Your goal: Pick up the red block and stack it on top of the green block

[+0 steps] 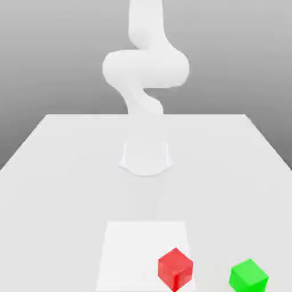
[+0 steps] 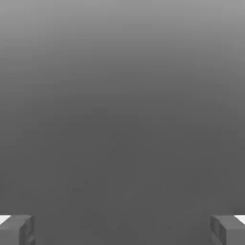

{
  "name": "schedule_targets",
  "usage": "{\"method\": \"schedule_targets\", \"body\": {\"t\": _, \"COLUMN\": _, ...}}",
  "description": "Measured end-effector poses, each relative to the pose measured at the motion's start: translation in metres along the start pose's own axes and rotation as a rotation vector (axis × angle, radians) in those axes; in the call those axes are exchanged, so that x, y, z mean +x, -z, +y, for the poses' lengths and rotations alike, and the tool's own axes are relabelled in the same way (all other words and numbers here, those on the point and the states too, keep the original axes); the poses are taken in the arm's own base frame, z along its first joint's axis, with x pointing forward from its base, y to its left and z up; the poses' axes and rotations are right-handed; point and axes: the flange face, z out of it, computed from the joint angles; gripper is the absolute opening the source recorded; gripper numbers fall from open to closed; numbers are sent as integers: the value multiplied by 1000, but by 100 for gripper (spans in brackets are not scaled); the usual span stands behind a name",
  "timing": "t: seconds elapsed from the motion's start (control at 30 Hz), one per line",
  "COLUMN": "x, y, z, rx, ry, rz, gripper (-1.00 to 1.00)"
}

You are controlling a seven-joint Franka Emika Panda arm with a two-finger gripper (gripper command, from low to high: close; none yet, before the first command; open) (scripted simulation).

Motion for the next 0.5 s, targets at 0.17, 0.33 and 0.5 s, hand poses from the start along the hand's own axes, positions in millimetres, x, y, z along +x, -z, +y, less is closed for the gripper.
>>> {"method": "schedule_targets", "body": {"t": 0.17, "x": -15, "y": -103, "z": 4, "rx": -60, "ry": 113, "rz": -149, "gripper": 0}}
{"method": "schedule_targets", "body": {"t": 0.33, "x": -48, "y": -197, "z": 18, "rx": -121, "ry": 226, "rz": -285, "gripper": 0}}
{"method": "schedule_targets", "body": {"t": 0.5, "x": -94, "y": -281, "z": 43, "rx": -186, "ry": 342, "rz": -415, "gripper": 0}}
